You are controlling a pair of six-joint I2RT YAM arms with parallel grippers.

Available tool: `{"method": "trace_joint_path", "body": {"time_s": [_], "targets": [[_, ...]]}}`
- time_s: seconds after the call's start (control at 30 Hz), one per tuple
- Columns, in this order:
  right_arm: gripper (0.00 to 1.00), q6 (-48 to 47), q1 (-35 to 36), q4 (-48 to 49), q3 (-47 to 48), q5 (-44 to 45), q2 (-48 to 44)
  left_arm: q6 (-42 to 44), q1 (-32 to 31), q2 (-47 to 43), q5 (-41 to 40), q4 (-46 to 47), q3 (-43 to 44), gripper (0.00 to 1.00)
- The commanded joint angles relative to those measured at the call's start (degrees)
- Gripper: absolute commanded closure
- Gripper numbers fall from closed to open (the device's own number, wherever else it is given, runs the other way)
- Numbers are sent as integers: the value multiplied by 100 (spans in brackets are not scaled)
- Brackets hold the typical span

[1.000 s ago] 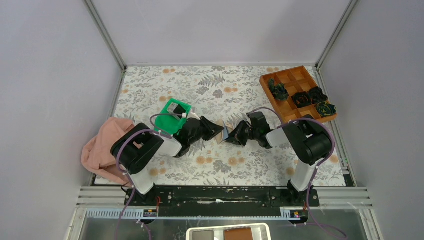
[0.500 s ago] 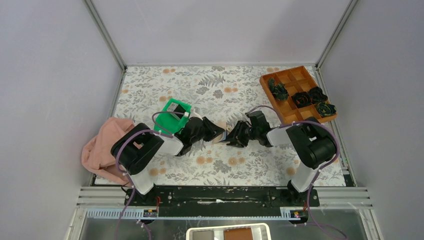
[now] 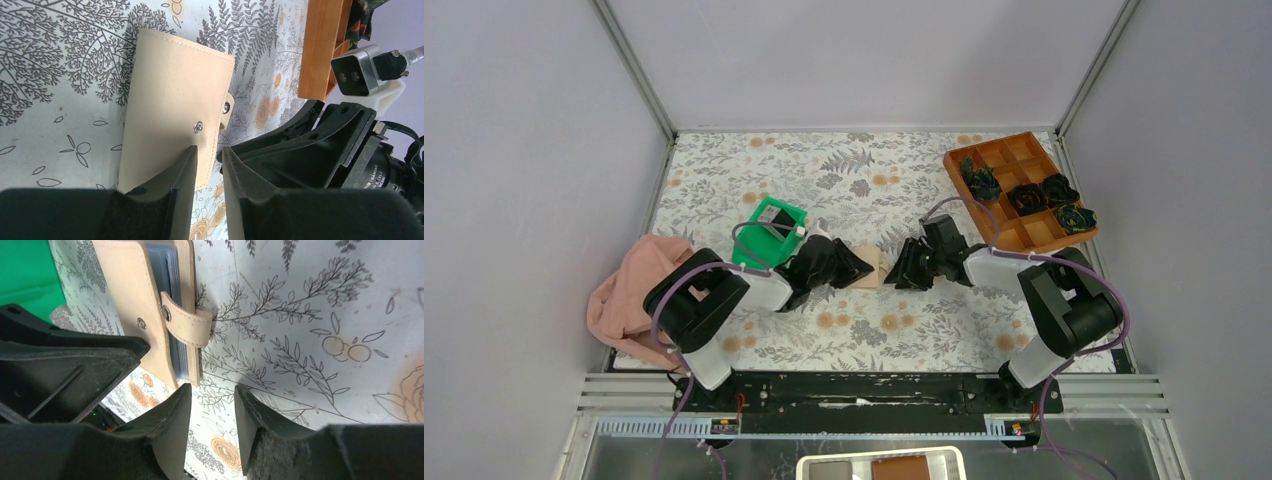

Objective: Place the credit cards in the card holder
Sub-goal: Close the card holder at the center of the board.

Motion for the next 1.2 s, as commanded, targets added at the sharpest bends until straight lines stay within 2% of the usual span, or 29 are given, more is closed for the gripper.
{"method": "trace_joint_path", "body": {"time_s": [0.0,0.27,0.47,0.8,1.17], "targets": [[56,-463,57,-455,305,432,-192,211,-38,-263,-167,-255,163,67],[55,-866,261,-709,692,927,-120,332,-45,-596,-261,-486,139,64],[55,-1214,638,-950,1028,1661,-25,427,-38,-764,-313,-648,-9,63],[55,-1621,1048,-1450,1645,2640,459,586,-46,-832,-298,-671,-267,64],[55,-1855,1302,-1605,1846,3402,716,863,-103,-837,-400,-1077,-207,65]]}}
